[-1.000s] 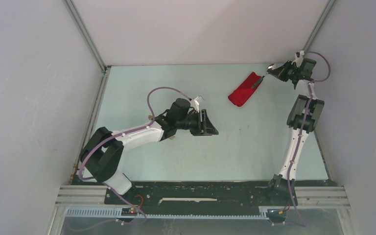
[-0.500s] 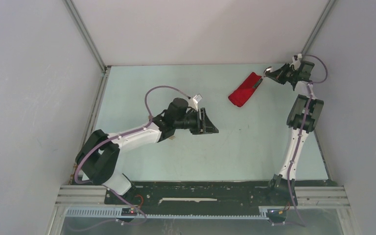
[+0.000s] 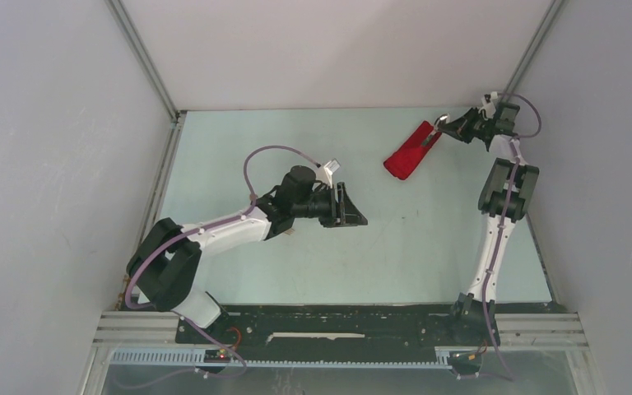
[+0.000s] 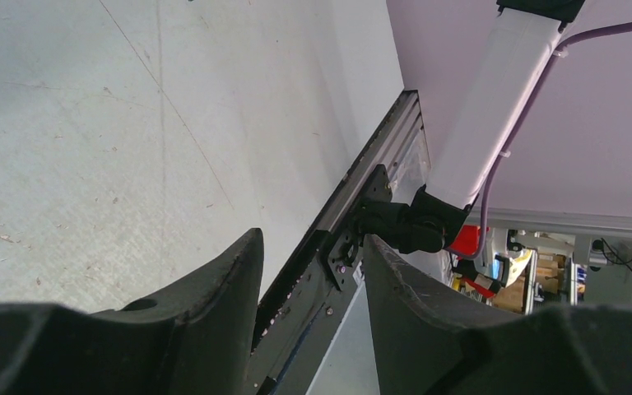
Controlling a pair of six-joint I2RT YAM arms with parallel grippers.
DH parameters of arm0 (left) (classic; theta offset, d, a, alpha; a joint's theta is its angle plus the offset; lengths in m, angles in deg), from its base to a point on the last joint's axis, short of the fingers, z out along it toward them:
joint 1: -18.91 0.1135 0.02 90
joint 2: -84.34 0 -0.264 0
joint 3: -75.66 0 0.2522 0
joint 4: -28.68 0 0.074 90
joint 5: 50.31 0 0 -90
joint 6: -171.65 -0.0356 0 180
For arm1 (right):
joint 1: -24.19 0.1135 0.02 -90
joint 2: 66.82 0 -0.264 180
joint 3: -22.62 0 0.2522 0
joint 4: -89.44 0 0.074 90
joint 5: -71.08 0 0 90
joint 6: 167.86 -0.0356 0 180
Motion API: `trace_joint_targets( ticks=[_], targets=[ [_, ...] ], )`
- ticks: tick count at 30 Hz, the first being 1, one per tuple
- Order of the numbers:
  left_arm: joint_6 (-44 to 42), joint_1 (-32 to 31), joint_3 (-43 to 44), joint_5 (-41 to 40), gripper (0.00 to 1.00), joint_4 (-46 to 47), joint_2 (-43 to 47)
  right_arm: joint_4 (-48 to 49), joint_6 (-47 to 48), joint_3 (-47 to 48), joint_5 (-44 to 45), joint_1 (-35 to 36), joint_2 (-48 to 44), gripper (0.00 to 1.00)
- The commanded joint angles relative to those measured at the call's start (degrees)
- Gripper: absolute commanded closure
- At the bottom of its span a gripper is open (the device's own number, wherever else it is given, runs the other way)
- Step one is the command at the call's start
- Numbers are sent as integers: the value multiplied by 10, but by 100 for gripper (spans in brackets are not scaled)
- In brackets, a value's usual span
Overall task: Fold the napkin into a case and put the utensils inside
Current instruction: Insert the spoon into the folded napkin.
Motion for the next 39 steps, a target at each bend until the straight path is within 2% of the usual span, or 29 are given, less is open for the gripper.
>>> trace_joint_targets(
  ticks=[1,39],
  targets=[
    [4,-3,-5,11,48,26,22,-13,-4,22,-15,11,-1,100],
    [4,-3,-21,13,48,31,39,-48,18,-53,16,26,-35,100]
  ],
)
